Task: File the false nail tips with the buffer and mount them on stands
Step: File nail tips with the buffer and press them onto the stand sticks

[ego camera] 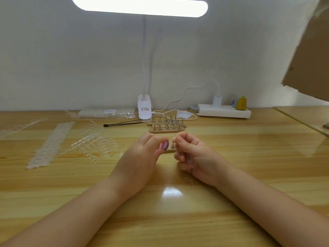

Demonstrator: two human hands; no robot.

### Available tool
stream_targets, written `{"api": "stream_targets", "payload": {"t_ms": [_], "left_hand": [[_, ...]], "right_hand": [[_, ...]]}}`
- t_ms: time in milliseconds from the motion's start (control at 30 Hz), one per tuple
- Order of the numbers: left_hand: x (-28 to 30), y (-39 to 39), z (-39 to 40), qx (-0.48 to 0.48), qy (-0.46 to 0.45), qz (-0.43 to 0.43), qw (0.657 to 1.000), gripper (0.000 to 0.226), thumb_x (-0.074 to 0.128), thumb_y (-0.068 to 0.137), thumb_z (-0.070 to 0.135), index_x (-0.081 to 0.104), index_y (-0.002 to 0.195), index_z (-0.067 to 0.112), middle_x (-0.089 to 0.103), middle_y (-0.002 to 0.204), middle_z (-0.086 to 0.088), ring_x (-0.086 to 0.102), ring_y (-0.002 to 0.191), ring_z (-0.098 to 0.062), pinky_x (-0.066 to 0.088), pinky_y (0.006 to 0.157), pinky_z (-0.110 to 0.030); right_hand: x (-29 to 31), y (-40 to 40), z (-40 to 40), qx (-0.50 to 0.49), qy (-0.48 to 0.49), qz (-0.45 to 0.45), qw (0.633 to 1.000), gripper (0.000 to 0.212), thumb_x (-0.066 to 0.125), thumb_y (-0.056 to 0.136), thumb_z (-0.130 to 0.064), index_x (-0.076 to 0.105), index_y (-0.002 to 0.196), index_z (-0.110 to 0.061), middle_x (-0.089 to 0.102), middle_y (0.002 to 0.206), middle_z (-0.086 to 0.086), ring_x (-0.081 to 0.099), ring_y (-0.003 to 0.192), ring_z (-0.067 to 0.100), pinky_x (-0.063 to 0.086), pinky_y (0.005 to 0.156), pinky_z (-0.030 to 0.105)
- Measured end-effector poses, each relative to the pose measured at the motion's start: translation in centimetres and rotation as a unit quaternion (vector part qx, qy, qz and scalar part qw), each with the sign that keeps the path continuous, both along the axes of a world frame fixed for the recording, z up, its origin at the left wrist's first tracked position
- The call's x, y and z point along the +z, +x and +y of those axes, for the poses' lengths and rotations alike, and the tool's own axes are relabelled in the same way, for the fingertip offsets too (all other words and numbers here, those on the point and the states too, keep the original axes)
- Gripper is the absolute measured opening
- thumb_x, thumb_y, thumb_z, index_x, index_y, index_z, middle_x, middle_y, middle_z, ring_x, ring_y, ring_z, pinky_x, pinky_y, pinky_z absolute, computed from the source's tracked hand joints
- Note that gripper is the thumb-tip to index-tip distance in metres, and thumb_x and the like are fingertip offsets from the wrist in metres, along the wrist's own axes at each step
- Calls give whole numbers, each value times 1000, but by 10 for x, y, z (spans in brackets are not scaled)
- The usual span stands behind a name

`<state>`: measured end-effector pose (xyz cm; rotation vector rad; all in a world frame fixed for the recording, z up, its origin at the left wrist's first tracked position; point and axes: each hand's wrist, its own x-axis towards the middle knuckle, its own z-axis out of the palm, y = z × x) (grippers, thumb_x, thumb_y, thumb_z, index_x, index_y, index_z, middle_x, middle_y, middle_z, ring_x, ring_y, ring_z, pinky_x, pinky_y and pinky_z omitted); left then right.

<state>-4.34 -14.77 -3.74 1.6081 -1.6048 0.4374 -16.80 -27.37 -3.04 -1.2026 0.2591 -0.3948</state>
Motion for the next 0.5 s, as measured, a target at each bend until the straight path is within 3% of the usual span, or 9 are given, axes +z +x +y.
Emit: {"api": "stream_targets", "payload": {"t_ms": [100,267,400,500], "left_hand": [[5,0,-1,-12,-51,20,998,26,60,89,3,59,115,2,60,101,-5,57,91,-9,45,85,-14],[1,-3,0,-6,3,16,1000,28,61,88,-2,62,115,5,60,100,-2,55,89,-8,44,83,-18],[7,-5,0,-12,-51,-6,999,29,60,89,5,59,117,-2,60,104,-7,54,94,-9,42,87,-11],[3,-7,-1,-15,3,1,1000,29,57,91,0,60,119,3,60,105,-6,54,93,-10,45,86,-18]], "right_hand": [[-1,1,2,2,-21,4,1000,9,57,83,-22,53,88,-16,53,66,-9,41,53,7,22,42,16],[0,0,2,3,-15,3,1000,9,57,83,-22,54,87,-16,50,64,-8,41,53,7,24,42,15],[-3,1,3,4,-25,2,1000,11,58,83,-23,53,89,-16,55,64,-11,41,52,6,25,41,14],[-3,1,1,0,-10,1,1000,8,58,83,-22,54,87,-17,54,65,-8,41,52,6,26,40,14]]}}
